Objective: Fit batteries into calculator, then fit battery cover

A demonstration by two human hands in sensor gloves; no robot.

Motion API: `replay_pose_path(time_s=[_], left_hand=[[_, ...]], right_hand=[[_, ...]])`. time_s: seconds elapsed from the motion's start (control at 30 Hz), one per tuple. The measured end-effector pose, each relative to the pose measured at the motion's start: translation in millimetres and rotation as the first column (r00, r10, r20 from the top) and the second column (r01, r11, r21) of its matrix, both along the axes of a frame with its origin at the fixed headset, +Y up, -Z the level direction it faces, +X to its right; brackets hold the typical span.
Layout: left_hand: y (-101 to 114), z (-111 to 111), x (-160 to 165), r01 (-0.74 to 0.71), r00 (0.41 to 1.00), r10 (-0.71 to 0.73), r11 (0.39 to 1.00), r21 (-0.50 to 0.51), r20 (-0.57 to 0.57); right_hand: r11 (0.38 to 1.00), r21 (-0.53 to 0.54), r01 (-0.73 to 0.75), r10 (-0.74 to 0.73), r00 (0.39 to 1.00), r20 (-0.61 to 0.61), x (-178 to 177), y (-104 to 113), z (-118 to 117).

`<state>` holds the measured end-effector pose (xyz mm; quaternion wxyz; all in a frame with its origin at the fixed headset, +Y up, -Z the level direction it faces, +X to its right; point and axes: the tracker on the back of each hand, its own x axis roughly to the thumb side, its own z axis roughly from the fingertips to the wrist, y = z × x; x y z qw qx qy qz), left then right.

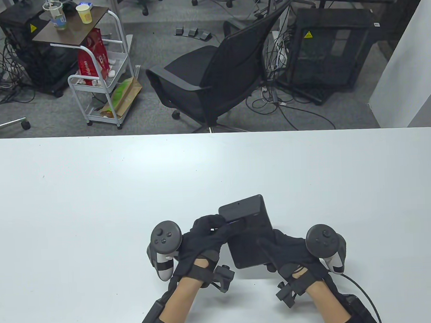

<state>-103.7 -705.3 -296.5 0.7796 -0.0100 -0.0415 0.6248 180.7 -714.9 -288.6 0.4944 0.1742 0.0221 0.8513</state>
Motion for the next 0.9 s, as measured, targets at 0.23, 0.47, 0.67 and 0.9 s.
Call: replay_pose_path(time_s=[0.23, 0.47, 0.67, 0.9], left_hand=[[-1, 2, 2, 0.07, 0.995, -0.071, 0.997, -0.018, -0.067], [2, 6, 4, 0.231, 0.96, -0.231, 0.973, -0.022, -0.155], [7, 12, 6, 0.331, 0.918, -0.319, 0.944, 0.012, -0.234], [10, 19, 11, 0.404, 0.877, -0.382, 0.914, 0.019, -0.291]], right_hand=[[0.994, 0.079, -0.081, 0.079, 0.997, 0.026, -6, 5, 5], [0.991, 0.096, -0.095, 0.092, 0.995, 0.041, -8, 6, 8], [0.994, 0.094, -0.051, 0.049, 0.998, 0.028, -9, 8, 9], [0.992, 0.111, -0.051, 0.048, 0.999, 0.025, -12, 8, 11]])
